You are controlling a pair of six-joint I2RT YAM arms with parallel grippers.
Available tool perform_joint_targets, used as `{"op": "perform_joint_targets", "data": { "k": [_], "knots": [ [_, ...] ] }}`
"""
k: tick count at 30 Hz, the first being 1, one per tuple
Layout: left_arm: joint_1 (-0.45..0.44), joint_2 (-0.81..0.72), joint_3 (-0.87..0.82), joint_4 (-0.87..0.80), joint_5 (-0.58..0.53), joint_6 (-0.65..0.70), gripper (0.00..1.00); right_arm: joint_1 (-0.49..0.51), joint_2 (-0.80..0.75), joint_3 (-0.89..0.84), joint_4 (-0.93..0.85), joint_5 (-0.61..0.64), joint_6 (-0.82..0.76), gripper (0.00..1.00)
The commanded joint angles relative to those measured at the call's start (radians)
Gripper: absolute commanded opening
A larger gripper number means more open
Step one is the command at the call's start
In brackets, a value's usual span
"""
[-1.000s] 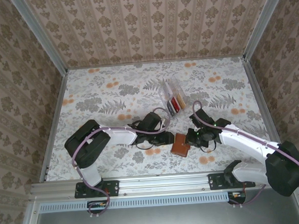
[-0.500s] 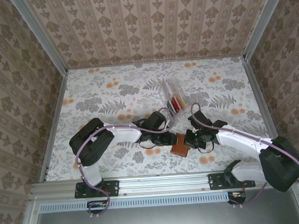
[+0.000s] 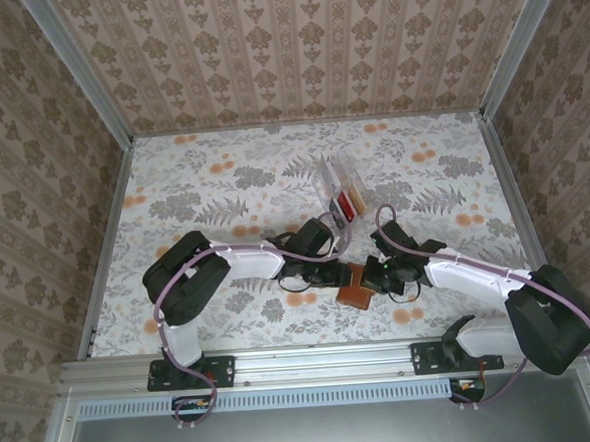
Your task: Put the credit cards into the card holder
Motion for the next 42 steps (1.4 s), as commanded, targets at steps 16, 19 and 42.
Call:
{"op": "perform_joint_targets", "data": {
  "k": [16,19,42],
  "knots": [
    [-0.036,0.070,0.005,-0.058,-0.008,0.026,0.29,0.008,-0.057,-0.059,0.056,0.012,0.059,0.08],
    [-0.039,0.076,0.013,-0.067,-0.008,0.027,0.29,0.010,-0.055,-0.041,0.007,0.034,0.043,0.05],
    [-0.043,0.061,-0.005,-0.056,-0.026,0.004,0.29,0.033,-0.159,-0.012,-0.157,0.096,0.031,0.09]
  ]
}}
